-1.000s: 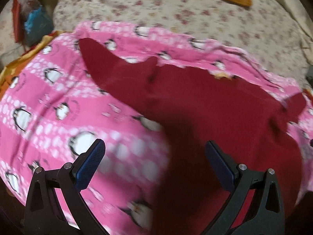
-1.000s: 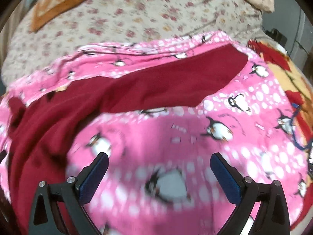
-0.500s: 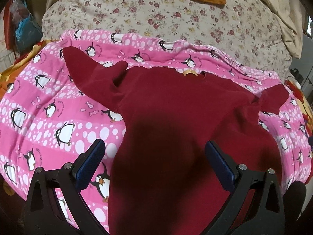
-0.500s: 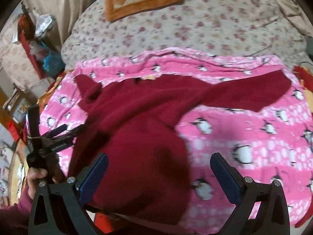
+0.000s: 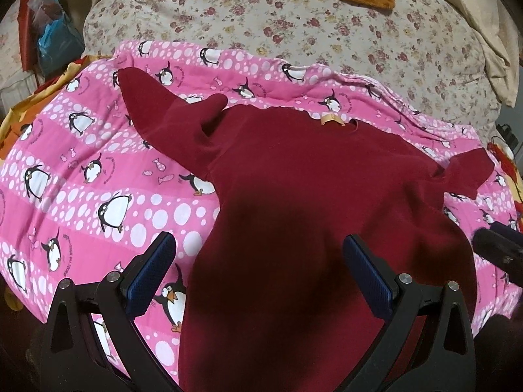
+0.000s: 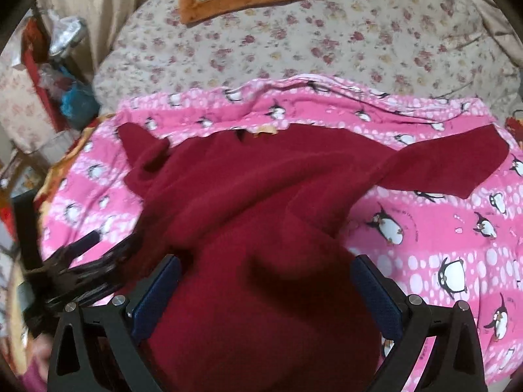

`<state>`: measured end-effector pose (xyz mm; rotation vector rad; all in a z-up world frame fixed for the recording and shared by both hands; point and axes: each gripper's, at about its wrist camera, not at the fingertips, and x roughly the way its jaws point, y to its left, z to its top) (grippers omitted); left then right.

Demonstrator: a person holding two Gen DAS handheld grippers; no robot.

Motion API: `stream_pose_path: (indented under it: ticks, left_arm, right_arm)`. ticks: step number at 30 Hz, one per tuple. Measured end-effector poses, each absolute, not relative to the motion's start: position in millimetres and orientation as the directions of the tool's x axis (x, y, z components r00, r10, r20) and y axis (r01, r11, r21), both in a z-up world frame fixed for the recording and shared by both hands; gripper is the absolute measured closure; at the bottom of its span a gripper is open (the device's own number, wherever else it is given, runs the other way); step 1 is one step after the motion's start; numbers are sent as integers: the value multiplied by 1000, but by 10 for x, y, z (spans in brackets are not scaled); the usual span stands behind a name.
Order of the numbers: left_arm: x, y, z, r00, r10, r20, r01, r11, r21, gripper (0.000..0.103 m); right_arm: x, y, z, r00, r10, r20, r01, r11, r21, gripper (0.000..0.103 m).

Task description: Fold small clothes

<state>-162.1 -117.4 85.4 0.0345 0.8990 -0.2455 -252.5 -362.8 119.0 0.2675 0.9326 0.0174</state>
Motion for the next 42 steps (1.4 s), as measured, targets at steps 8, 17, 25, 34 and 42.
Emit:
stream_pose_path:
  ticks: [8, 17, 25, 34, 42]
  left_arm:
    - [-1585, -1214, 771, 591, -194, -783, 232, 971, -65, 1]
    - [-1518, -1201, 675, 575, -184, -797, 218, 974, -68, 1]
    - [-1486, -1222, 637, 564, -186, -804, 217, 974, -72, 1]
    - [-1463, -1215, 671, 566, -179, -805, 203, 976, -74, 1]
    - [-1490, -1271, 642, 555, -174, -814, 213, 975, -63, 1]
  right_arm:
    - [-2302, -3487, 912, 593, 38, -804, 90, 990, 113, 0]
    - [-2186, -3381, 773, 592, 17, -805, 99, 991, 94, 0]
    - [-2092, -3369, 751, 602, -23, -798, 120, 991, 61, 0]
    - [-2053, -3418, 713, 597, -36, -801, 139, 989, 59, 0]
    - [-2051, -3409, 689, 595, -31, -803, 134, 989, 61, 0]
